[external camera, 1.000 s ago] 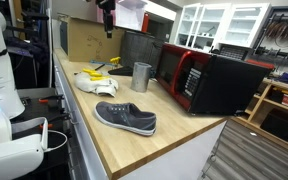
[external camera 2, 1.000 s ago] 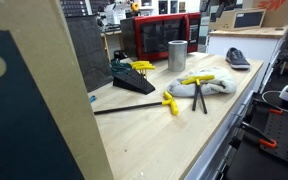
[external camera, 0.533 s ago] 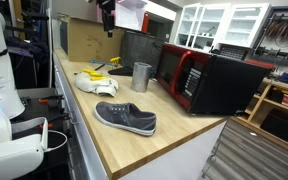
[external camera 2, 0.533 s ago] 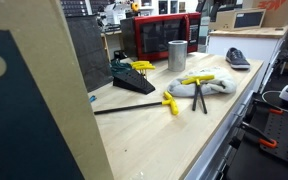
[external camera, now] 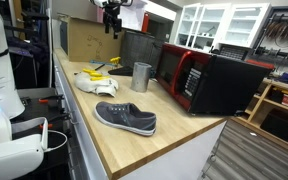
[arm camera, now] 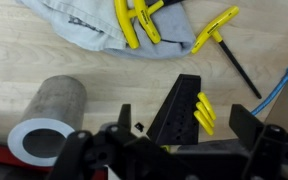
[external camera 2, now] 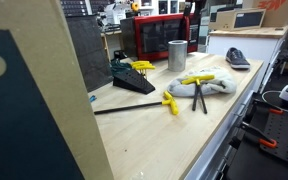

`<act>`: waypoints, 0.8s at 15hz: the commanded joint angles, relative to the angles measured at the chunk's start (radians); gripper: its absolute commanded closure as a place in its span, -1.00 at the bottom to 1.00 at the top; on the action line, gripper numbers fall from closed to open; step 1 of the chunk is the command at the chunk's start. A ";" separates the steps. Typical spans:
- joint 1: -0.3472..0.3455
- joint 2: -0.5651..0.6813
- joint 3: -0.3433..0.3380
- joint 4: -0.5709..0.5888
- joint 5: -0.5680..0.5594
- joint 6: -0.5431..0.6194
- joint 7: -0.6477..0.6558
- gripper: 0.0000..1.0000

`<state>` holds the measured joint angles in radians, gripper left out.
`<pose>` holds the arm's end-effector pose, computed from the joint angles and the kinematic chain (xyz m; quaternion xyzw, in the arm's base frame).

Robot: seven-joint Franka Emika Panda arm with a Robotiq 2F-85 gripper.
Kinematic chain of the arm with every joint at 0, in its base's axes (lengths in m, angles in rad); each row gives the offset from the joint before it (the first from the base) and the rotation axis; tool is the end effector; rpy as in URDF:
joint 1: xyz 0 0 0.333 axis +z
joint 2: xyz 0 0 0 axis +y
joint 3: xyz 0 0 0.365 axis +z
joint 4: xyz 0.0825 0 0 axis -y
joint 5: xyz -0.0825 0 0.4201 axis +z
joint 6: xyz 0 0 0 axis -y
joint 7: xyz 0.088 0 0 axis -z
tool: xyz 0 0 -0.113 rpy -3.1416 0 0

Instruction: Remove one wrench from the black stand and put it on the towel.

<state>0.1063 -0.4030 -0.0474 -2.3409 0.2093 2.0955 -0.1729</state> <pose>0.4582 0.0363 0.5306 -0.9891 -0.0709 -0.0832 0.0990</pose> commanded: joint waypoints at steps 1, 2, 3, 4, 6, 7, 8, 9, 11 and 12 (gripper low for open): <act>0.021 0.109 0.009 0.133 0.002 -0.051 -0.095 -1.00; 0.025 0.130 0.011 0.161 0.003 -0.061 -0.119 -1.00; 0.028 0.156 0.014 0.192 0.002 -0.066 -0.140 -1.00; 0.029 0.187 0.020 0.225 -0.001 -0.076 -0.160 -1.00; 0.029 0.240 0.031 0.278 -0.006 -0.095 -0.195 -1.00; 0.028 0.268 0.039 0.301 -0.013 -0.097 -0.206 -1.00; 0.026 0.292 0.047 0.322 -0.020 -0.098 -0.217 -1.00; 0.025 0.318 0.057 0.341 -0.031 -0.096 -0.221 -1.00; 0.022 0.362 0.078 0.371 -0.062 -0.091 -0.212 -1.00; 0.022 0.379 0.087 0.383 -0.079 -0.092 -0.213 -1.00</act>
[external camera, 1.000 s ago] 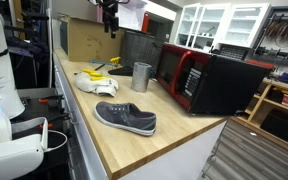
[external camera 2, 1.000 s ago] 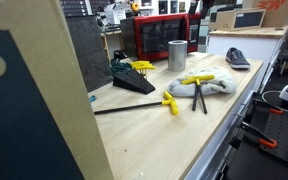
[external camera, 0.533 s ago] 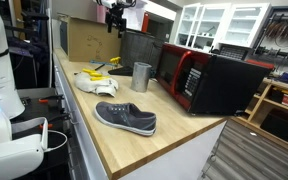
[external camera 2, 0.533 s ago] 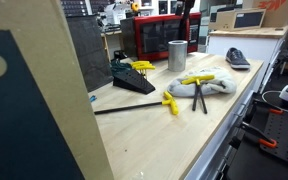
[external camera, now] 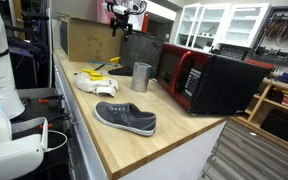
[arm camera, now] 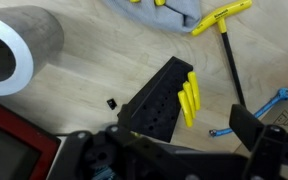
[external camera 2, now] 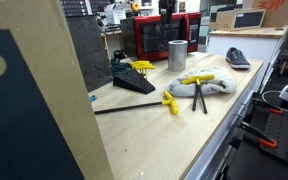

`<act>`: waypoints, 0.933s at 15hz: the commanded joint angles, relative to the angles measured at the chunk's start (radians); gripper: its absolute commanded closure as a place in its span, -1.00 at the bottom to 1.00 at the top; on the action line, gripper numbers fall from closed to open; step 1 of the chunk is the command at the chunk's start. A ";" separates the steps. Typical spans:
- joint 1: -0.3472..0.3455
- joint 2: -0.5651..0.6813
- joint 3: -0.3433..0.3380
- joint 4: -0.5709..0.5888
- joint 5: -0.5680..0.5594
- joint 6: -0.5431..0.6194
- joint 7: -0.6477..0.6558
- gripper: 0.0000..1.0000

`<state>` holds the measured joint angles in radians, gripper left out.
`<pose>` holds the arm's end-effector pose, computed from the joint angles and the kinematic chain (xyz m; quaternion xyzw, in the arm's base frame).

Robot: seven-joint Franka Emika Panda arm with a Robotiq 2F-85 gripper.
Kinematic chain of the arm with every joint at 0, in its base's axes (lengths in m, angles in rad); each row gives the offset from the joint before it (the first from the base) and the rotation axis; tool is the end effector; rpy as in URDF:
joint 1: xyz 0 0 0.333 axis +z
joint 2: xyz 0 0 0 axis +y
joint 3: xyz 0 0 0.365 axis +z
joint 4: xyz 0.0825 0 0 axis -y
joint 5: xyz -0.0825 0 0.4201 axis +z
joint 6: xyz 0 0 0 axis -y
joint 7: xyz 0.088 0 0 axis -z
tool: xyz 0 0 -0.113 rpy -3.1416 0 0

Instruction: Remove one wrench from the black stand and put it on the towel.

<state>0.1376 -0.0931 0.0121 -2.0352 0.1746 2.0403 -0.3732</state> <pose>0.5606 0.0955 0.5256 -0.9704 -0.2228 -0.0574 0.0731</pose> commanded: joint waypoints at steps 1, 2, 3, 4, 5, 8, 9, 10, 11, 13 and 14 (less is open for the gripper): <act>-0.010 0.085 0.036 0.084 -0.067 -0.024 -0.011 -1.00; -0.011 0.100 0.045 0.092 -0.097 -0.009 -0.003 -1.00; -0.010 0.114 0.052 0.099 -0.117 -0.004 -0.002 -1.00; -0.010 0.125 0.059 0.105 -0.138 0.010 0.008 -1.00; -0.009 0.136 0.064 0.108 -0.152 0.029 0.018 -1.00; -0.015 0.131 0.073 0.088 -0.149 0.034 0.010 -1.00; -0.014 0.139 0.076 0.092 -0.158 0.038 0.012 -1.00; -0.014 0.145 0.077 0.096 -0.160 0.038 0.012 -1.00; -0.015 0.148 0.077 0.099 -0.161 0.038 0.012 -1.00; -0.015 0.150 0.077 0.103 -0.162 0.038 0.012 -1.00; -0.015 0.150 0.077 0.104 -0.162 0.038 0.012 -1.00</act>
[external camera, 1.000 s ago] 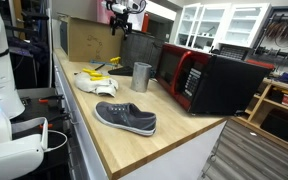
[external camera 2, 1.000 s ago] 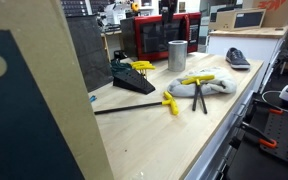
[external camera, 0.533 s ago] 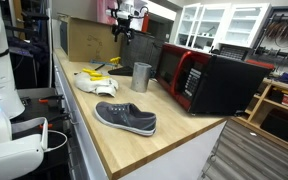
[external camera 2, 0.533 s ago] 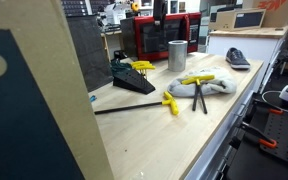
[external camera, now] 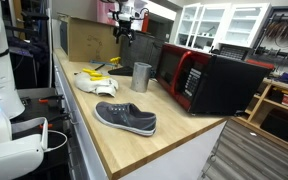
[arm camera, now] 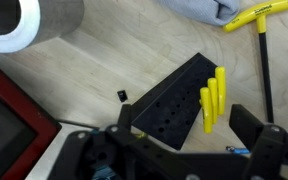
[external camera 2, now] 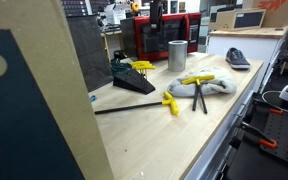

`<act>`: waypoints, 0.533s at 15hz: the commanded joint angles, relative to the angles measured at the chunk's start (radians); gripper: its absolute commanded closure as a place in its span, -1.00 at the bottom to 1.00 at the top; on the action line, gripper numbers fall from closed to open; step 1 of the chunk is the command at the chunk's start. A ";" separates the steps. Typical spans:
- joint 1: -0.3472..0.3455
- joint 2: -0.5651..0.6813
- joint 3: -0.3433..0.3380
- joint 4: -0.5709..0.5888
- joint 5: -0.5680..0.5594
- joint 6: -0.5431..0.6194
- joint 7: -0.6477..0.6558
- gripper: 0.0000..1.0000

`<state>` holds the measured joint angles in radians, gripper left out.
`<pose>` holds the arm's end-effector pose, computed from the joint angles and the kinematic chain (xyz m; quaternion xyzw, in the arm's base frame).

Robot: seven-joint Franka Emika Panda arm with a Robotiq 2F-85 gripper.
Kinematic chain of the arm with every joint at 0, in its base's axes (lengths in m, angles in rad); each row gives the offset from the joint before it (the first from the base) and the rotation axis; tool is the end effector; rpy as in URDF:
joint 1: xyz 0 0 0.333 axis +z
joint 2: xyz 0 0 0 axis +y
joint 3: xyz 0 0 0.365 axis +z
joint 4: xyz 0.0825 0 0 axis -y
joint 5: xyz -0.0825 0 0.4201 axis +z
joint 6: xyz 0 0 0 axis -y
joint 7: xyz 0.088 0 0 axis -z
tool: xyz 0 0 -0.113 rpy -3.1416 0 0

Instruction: Remove one wrench from the black stand and put it on the towel.

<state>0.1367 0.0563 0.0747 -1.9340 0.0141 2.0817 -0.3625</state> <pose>0.6043 0.1297 0.4926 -0.9590 -0.2795 -0.0463 0.0049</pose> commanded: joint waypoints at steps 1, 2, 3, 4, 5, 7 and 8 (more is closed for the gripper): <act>-0.014 0.017 0.014 0.018 -0.012 -0.017 0.009 -1.00; -0.014 0.023 0.014 0.019 -0.010 -0.019 0.003 -1.00; -0.012 0.034 0.017 0.024 -0.009 -0.025 -0.001 -1.00; -0.011 0.042 0.019 0.024 -0.007 -0.026 -0.004 -1.00; -0.008 0.053 0.024 0.026 -0.013 -0.022 -0.007 -1.00; -0.003 0.084 0.034 0.038 -0.027 -0.024 -0.002 -1.00; -0.002 0.098 0.039 0.041 -0.033 -0.017 -0.007 -1.00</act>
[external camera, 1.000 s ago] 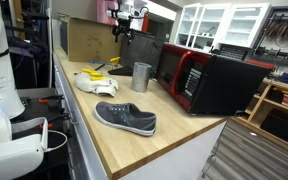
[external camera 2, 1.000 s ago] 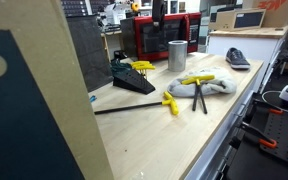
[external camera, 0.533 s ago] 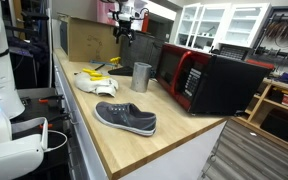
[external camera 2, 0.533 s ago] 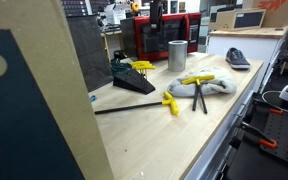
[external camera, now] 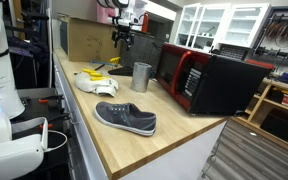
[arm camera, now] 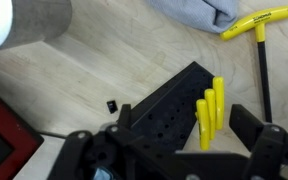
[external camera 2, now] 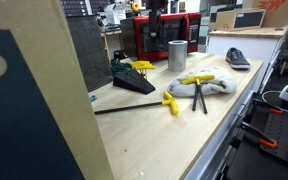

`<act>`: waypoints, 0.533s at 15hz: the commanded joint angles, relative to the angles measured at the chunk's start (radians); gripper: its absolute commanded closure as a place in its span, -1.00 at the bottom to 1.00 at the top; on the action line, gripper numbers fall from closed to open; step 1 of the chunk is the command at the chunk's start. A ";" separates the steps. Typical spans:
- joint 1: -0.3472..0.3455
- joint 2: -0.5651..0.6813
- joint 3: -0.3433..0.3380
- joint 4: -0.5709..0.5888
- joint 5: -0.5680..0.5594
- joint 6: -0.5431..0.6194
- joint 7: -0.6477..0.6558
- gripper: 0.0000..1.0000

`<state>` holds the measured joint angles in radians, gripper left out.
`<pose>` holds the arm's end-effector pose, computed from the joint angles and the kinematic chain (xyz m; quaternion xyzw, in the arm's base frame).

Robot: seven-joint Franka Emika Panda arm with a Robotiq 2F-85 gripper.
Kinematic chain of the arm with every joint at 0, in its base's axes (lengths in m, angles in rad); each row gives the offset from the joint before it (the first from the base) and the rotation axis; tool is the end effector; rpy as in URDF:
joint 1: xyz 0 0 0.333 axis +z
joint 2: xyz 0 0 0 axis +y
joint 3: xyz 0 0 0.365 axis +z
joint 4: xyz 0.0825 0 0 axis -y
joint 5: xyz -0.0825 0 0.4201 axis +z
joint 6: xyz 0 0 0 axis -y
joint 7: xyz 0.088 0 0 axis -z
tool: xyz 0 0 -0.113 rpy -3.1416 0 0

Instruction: Remove one wrench from the black stand and put it on the towel.

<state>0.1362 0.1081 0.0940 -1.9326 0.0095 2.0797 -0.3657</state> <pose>0.6093 0.1417 0.4611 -0.9565 -0.2910 -0.0203 0.0079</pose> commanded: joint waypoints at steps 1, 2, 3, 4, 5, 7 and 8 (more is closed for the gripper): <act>-0.001 0.061 0.026 0.049 -0.032 -0.021 -0.010 -1.00; 0.000 0.074 0.030 0.056 -0.038 -0.021 -0.008 -1.00; 0.000 0.095 0.034 0.069 -0.050 -0.016 -0.009 -1.00; 0.000 0.113 0.037 0.085 -0.061 -0.025 -0.016 -1.00; 0.000 0.138 0.040 0.107 -0.077 -0.035 -0.023 -1.00; 0.001 0.175 0.045 0.141 -0.102 -0.046 -0.040 -1.00; 0.001 0.193 0.049 0.155 -0.107 -0.048 -0.052 -1.00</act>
<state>0.1393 0.2388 0.1311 -1.8585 -0.0671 2.0768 -0.3787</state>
